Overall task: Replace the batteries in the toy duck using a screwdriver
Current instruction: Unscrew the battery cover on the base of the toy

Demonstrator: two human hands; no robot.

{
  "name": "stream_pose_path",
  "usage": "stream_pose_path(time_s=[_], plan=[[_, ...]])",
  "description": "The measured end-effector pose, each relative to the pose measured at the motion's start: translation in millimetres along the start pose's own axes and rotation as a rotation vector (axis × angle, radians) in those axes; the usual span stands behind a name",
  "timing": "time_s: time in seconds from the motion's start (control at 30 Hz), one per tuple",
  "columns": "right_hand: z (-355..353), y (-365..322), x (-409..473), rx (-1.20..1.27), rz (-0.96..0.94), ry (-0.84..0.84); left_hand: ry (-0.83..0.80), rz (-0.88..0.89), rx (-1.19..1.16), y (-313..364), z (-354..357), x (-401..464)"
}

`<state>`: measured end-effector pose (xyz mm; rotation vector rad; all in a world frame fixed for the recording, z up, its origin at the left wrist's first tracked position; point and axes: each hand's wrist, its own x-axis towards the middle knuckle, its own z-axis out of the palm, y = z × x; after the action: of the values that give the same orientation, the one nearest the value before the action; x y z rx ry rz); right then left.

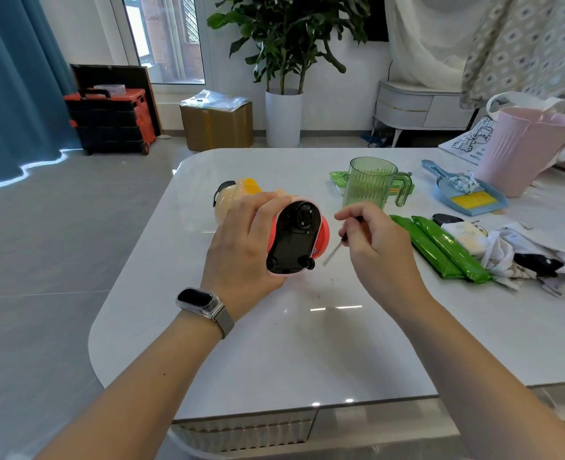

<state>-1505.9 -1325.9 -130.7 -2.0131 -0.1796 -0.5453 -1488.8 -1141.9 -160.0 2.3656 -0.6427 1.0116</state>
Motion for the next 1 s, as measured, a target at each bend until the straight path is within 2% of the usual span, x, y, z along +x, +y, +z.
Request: stream_pose_path(time_s=[0.17,0.3,0.47,0.67,1.0], plan=[[1.6,4.7,-0.9,-0.015,0.183,-0.098,-0.006,-0.002,0.018,2.8,0.8,-1.0],[5.7,9.1,-0.9,-0.059,0.125,-0.115,0.017,-0.021,0.004,4.7,-0.9,0.1],[12.1,5.7,-3.1,-0.067,0.047,-0.057,0.004,-0.017,0.019,9.4,-1.2,-0.9],[18.4,7.9,-2.0,-0.064,0.068,0.015,-0.002,-0.016,0.025,14.3,0.6,-1.5],[22.6,11.8,-2.2,-0.062,0.062,-0.023,0.003,-0.014,0.043,15.8,0.4,-2.9]])
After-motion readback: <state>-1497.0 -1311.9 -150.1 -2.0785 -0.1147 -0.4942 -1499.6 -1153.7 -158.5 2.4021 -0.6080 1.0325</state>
